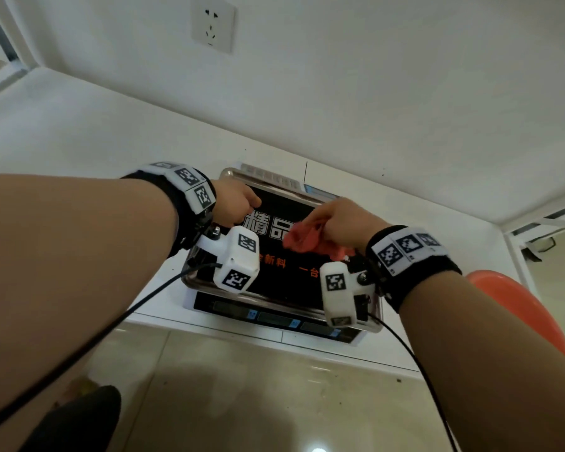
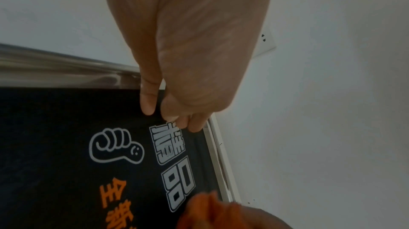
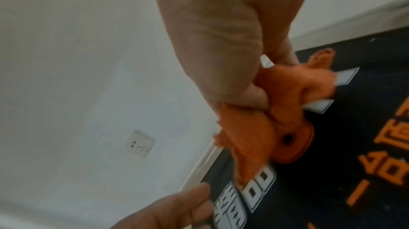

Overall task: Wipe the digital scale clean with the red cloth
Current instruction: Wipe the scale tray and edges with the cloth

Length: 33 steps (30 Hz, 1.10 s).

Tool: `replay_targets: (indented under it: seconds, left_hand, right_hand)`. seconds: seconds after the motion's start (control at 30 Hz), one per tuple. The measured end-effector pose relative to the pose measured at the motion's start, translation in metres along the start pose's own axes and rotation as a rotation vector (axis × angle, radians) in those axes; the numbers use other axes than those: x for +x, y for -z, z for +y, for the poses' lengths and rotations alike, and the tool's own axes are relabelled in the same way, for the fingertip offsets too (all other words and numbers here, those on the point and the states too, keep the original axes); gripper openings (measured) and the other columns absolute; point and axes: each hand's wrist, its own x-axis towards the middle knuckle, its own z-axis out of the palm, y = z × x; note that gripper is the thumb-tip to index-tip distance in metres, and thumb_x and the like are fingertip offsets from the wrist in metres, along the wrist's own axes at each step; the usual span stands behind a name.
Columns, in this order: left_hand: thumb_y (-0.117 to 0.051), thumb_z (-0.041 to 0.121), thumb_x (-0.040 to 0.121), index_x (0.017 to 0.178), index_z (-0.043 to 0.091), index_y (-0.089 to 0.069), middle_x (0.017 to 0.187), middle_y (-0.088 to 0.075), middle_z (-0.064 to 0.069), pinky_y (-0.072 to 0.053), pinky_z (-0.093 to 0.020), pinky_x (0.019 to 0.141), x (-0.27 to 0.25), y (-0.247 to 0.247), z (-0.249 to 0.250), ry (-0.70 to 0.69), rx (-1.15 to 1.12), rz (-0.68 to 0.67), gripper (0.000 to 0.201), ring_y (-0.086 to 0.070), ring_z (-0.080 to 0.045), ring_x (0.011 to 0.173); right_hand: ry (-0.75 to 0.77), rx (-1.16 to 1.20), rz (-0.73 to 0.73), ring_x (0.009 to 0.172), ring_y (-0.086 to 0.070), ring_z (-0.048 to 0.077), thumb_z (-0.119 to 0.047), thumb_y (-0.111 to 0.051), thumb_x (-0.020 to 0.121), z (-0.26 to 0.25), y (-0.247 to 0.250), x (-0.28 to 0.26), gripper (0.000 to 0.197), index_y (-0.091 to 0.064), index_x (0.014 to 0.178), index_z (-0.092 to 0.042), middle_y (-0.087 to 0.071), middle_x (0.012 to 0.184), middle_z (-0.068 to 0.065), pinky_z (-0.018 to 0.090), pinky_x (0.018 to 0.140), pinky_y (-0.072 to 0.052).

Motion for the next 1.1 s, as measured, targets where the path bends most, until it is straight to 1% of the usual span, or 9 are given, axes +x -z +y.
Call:
replay_targets:
  seconds: [0.13,0.2,0.27,0.37,0.5,0.67,0.87,1.03,1.1]
  left_hand:
    - [-0.031,-0.003,0.095,0.146,0.019,-0.037,0.146,-0.044,-0.001,-0.043,-0.022,0.099,-0.004,-0.003,0.013,-0.027,0.142,0.013,0.056,-0.044,-0.025,0.133]
    - [-0.030,-0.005,0.095,0.146,0.014,-0.036,0.144,-0.045,-0.008,-0.048,-0.001,0.060,-0.003,-0.006,0.017,-0.045,0.157,-0.023,0.055,-0.050,-0.028,0.126]
    - [-0.031,-0.007,0.095,0.147,0.012,-0.033,0.145,-0.043,-0.011,-0.035,-0.001,0.033,-0.002,-0.007,0.019,-0.047,0.168,-0.074,0.056,-0.055,-0.027,0.115]
    - [-0.034,-0.003,0.095,0.148,0.015,-0.033,0.147,-0.043,-0.007,-0.040,0.001,0.046,0.003,-0.009,0.020,-0.031,0.222,-0.068,0.056,-0.050,-0.024,0.126]
    - [-0.035,-0.004,0.094,0.148,0.014,-0.033,0.154,-0.032,-0.001,-0.028,-0.018,0.108,0.005,-0.016,0.024,-0.054,0.309,-0.078,0.057,-0.033,-0.019,0.140]
    - [-0.034,-0.002,0.094,0.149,0.017,-0.028,0.158,-0.020,0.001,-0.022,-0.026,0.114,0.008,-0.024,0.037,-0.122,0.372,-0.104,0.058,-0.023,-0.020,0.145]
    - [-0.033,-0.001,0.096,0.152,0.013,-0.016,0.161,-0.008,-0.003,-0.023,-0.023,0.112,0.006,-0.034,0.044,-0.109,0.541,-0.158,0.060,-0.018,-0.021,0.146]
    - [-0.032,0.001,0.097,0.152,0.014,-0.015,0.161,-0.003,-0.003,-0.024,-0.022,0.110,0.002,-0.032,0.043,-0.115,0.619,-0.158,0.059,-0.018,-0.020,0.146]
    - [-0.032,0.001,0.097,0.152,0.013,-0.017,0.161,-0.008,-0.003,-0.023,-0.023,0.112,0.002,-0.032,0.043,-0.108,0.641,-0.164,0.058,-0.019,-0.020,0.146]
  right_hand:
    - [-0.025,-0.130,0.149,0.071,-0.067,0.015,0.009,-0.052,0.084,0.019,0.000,0.005,0.049,-0.071,0.105,-0.032,-0.070,0.087,0.001,0.018,0.048,-0.046]
    - [-0.021,-0.293,0.063,0.084,-0.063,0.016,0.008,-0.057,0.081,0.017,-0.007,0.002,0.055,-0.070,0.117,-0.031,-0.069,0.099,-0.002,0.017,0.053,-0.043]
    - [-0.017,-0.271,-0.079,0.078,-0.061,0.013,0.011,-0.062,0.079,0.014,-0.012,-0.001,0.053,-0.073,0.113,-0.029,-0.065,0.083,-0.009,0.015,0.052,-0.045]
    - [-0.066,-0.156,-0.240,0.090,-0.070,0.019,0.007,-0.070,0.075,0.016,-0.013,-0.004,0.042,-0.078,0.098,-0.028,-0.073,0.090,-0.005,0.033,0.076,-0.062]
    - [-0.040,-0.044,0.000,0.096,-0.072,0.026,0.011,-0.065,0.073,0.028,0.013,-0.002,0.044,-0.075,0.084,-0.031,-0.073,0.088,-0.002,0.047,0.088,-0.060]
    - [-0.042,0.023,0.197,0.080,-0.067,0.023,0.011,-0.061,0.083,0.045,0.033,0.006,0.044,-0.076,0.095,-0.028,-0.073,0.092,0.003,0.029,0.063,-0.056]
    - [-0.101,-0.207,0.172,0.083,-0.060,0.025,0.003,-0.048,0.087,0.062,0.011,-0.003,0.045,-0.072,0.118,-0.019,-0.069,0.115,0.012,0.027,0.060,-0.049]
    - [-0.244,-0.044,-0.098,0.091,-0.072,0.034,0.012,-0.057,0.078,0.065,0.011,-0.016,0.038,-0.073,0.097,-0.018,-0.072,0.101,0.019,0.043,0.083,-0.059]
    - [-0.200,0.048,0.008,0.089,-0.074,0.035,0.014,-0.059,0.075,0.069,0.020,-0.015,0.042,-0.073,0.089,-0.022,-0.075,0.094,0.016,0.047,0.081,-0.061]
